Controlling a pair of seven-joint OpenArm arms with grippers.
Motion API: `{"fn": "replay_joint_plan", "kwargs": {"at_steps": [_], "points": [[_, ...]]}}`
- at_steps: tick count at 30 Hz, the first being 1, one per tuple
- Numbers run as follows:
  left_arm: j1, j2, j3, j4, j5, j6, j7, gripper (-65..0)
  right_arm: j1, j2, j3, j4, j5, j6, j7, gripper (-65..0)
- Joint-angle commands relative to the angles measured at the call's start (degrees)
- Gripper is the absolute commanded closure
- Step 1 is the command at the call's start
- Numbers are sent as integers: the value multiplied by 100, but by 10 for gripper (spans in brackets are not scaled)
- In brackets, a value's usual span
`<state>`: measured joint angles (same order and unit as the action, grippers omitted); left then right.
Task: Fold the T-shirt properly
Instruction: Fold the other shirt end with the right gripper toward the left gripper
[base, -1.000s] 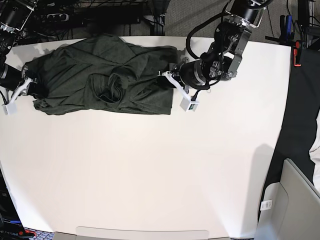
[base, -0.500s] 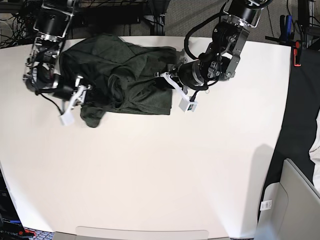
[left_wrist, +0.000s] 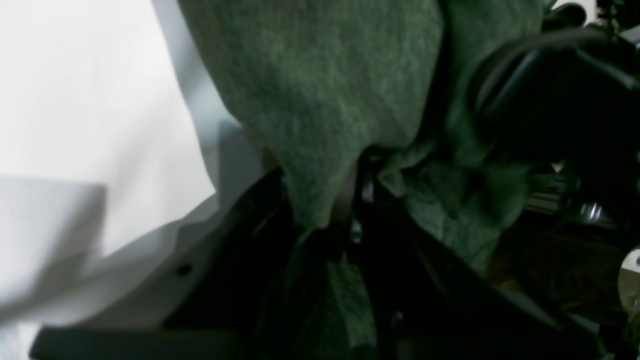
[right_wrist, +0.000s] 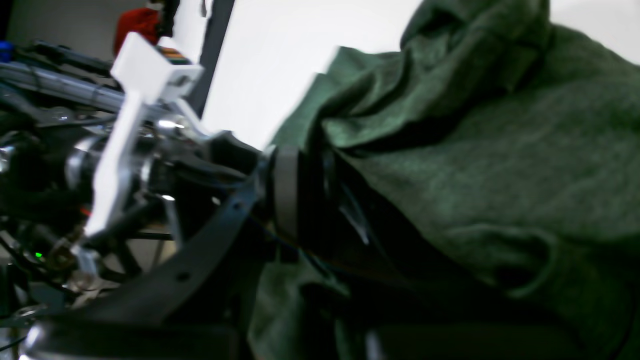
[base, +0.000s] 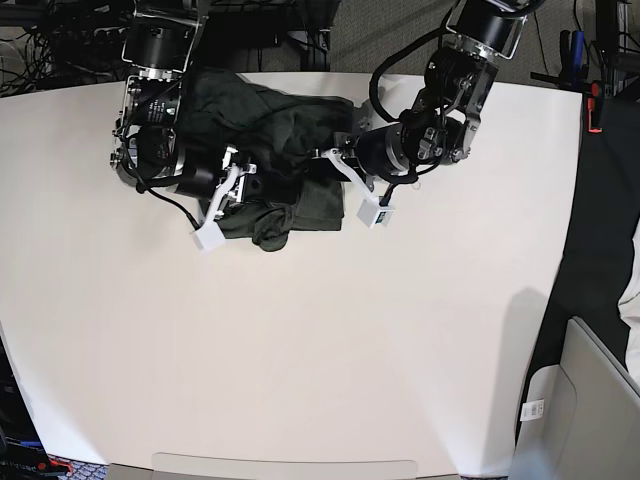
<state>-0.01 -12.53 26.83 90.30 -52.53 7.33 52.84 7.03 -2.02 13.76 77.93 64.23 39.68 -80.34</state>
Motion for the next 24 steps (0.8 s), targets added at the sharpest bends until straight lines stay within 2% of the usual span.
{"fn": "replay_joint_plan", "kwargs": {"at_steps": [1, 9, 16, 18, 21, 24], "points": [[-21, -52, 3, -76, 229, 124, -14, -33, 119, -92, -97, 115, 184, 32, 34, -38], [-21, -52, 3, -296, 229, 124, -58, -33, 330, -629, -413, 115, 70, 32, 34, -38], [85, -175, -24, 73, 229, 133, -14, -33, 585, -673, -422, -114, -493, 32, 34, -42], [85, -245, -24, 179, 229, 133, -14, -35, 559, -637, -448, -211, -598, 32, 117, -92], [111, -360, -155, 249, 229, 159, -5, -47, 453, -514, -448, -202, -590, 32, 135, -246], [216, -368, -454, 249, 212, 625, -5, -112, 427, -418, -448, -193, -414, 32, 34, -369]]}}
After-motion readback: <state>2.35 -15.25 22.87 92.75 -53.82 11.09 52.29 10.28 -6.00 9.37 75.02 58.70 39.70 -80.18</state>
